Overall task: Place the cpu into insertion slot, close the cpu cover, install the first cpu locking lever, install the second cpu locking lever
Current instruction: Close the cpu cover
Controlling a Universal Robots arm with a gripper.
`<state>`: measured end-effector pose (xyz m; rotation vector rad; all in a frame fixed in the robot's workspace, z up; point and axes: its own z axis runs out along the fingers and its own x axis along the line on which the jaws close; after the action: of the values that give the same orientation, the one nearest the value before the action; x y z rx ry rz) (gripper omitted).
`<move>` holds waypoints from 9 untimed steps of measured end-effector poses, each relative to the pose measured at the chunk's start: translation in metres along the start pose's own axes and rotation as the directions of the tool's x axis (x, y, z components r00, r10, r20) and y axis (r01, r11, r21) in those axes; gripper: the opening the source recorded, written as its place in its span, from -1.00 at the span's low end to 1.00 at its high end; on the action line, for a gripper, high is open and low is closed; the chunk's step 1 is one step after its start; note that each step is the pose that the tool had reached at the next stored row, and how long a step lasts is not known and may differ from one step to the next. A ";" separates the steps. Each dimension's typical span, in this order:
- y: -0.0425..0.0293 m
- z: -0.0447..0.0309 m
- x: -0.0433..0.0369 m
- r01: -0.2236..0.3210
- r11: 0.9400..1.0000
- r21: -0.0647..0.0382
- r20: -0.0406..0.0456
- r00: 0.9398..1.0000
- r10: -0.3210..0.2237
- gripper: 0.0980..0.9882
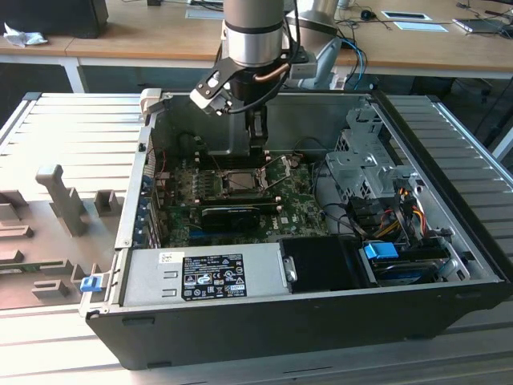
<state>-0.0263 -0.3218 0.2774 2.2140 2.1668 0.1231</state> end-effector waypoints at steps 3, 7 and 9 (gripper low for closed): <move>0.0004 -0.0035 0.0001 0.000 1.000 0.000 0.000 1.000 0.000 -0.98; 0.0049 -0.0065 0.0003 0.000 1.000 0.000 0.000 1.000 0.000 -0.98; 0.0054 -0.0110 0.0006 0.000 1.000 0.000 0.000 1.000 0.000 -0.98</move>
<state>-0.0219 -0.3216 0.2888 2.2138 2.1669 0.1233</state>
